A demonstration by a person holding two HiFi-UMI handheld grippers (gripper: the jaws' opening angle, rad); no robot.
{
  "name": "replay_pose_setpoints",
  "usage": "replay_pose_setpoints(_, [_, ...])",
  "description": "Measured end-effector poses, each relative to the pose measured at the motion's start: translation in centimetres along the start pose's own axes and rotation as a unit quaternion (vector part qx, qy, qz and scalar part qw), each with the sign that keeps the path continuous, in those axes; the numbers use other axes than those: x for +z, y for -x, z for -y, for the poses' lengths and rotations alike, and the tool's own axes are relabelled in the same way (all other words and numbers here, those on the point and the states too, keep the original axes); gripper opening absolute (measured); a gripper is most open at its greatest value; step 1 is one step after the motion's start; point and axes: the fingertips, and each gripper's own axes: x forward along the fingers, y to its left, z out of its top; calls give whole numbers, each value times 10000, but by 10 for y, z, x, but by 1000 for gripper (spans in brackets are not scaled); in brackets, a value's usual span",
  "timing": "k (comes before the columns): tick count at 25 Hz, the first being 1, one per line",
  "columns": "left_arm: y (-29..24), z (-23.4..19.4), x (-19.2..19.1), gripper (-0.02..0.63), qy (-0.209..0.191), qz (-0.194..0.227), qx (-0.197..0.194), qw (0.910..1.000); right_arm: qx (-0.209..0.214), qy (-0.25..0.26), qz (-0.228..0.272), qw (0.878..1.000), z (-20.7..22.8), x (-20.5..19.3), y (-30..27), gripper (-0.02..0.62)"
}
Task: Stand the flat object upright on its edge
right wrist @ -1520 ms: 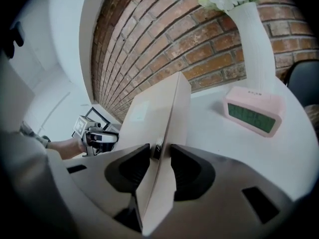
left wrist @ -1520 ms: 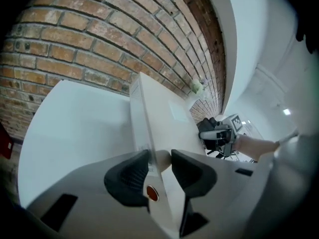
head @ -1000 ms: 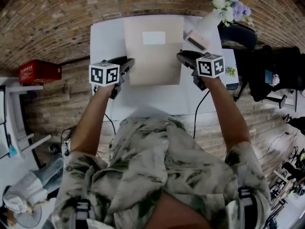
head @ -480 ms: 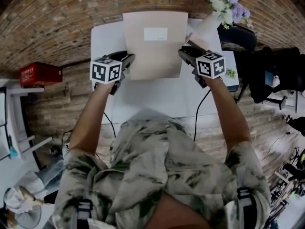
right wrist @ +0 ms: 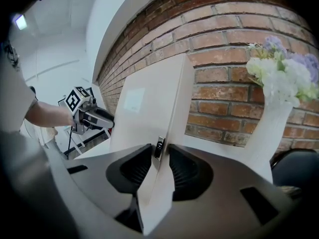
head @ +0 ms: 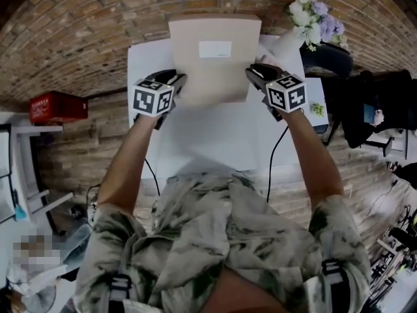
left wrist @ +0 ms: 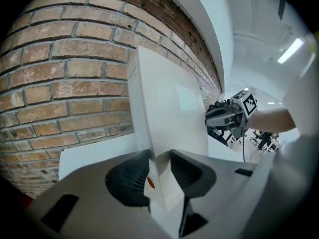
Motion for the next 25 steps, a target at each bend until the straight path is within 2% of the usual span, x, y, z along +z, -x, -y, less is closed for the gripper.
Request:
replay_pose_setpoints(14, [-35,-44,43,141,-831,57,584,9948,-599,859,277,9941,39,41,-35,123])
replay_pose_setpoints(25, [-75,-82,70,140,-1212,93,922,9883,-916,1021,253,9902,76,51,-78,118])
